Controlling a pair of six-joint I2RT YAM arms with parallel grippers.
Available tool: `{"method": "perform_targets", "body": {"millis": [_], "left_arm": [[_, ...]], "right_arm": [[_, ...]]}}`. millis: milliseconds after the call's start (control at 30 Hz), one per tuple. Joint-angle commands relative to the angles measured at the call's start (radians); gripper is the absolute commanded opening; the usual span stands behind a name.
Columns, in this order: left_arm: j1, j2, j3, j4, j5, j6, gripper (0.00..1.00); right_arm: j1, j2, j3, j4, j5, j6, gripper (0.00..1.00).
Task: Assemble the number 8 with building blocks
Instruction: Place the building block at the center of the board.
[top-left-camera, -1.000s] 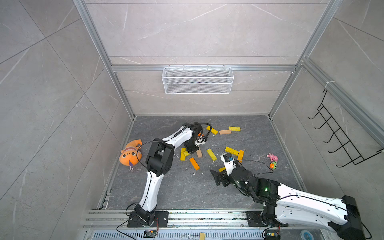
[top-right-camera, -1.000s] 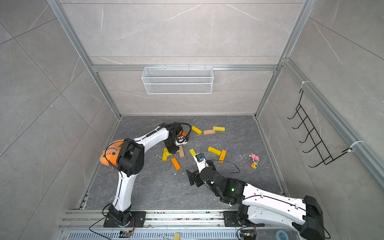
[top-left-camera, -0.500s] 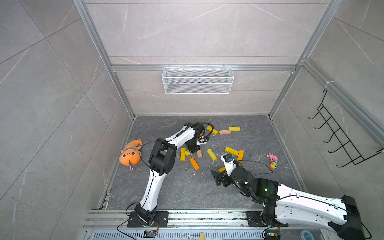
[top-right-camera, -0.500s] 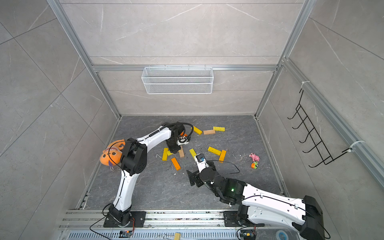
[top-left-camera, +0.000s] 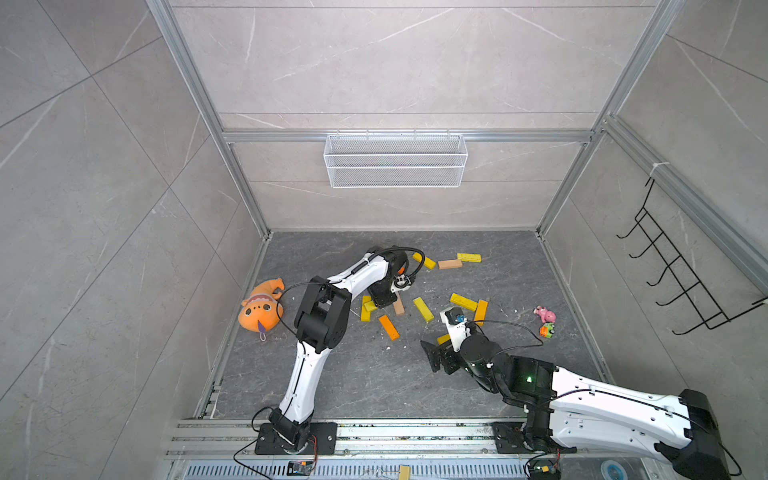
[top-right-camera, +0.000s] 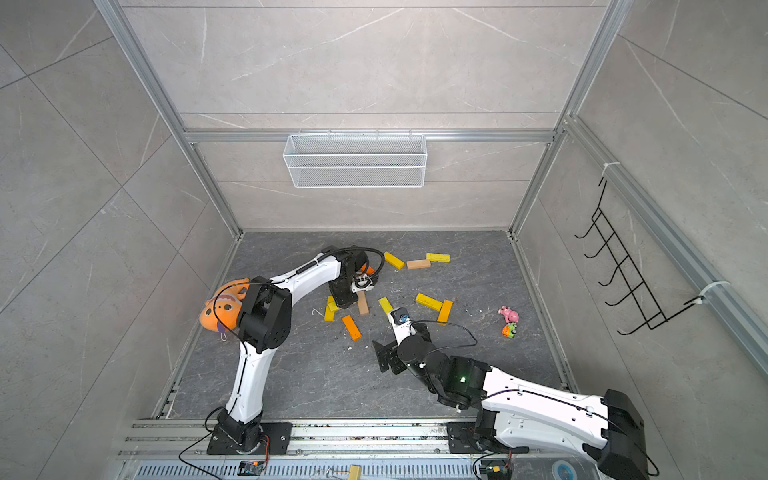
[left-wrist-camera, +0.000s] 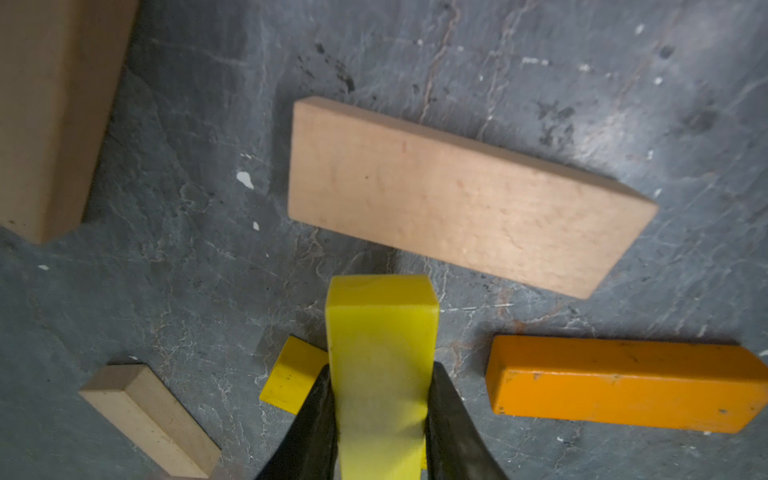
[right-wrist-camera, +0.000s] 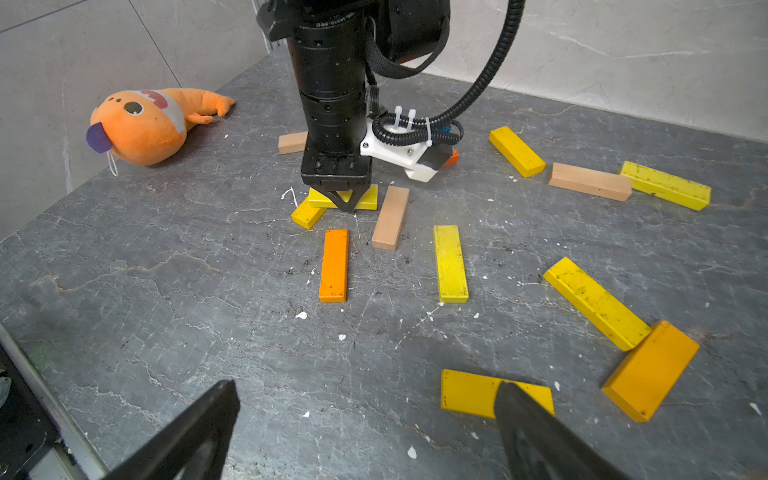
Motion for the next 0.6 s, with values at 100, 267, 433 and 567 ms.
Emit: {"method": "perform_targets", "body": {"millis": [100, 267, 433, 567], "left_arm": [[-0.003, -0.056, 0.015, -0.049, -0.010, 0.011, 0.19], [-0.008, -0.017, 0.050, -0.080, 0.009, 0.000, 0.19], [-0.013, 0.008, 0.074, -0.086, 0.013, 0.000, 0.19], [-0.020, 0.030, 0.099, -0.098, 0.024, 0.002, 0.18]], "right_arm": [[0.004, 0.000, -0.008, 0.012, 0.002, 0.010, 0.99], [0.004, -0.014, -0.009, 0.006, 0.006, 0.009, 0.99], [0.004, -0.027, -0.015, -0.002, 0.016, 0.014, 0.99], [0.004, -0.026, -0.019, -0.002, 0.017, 0.019, 0.99]]}}
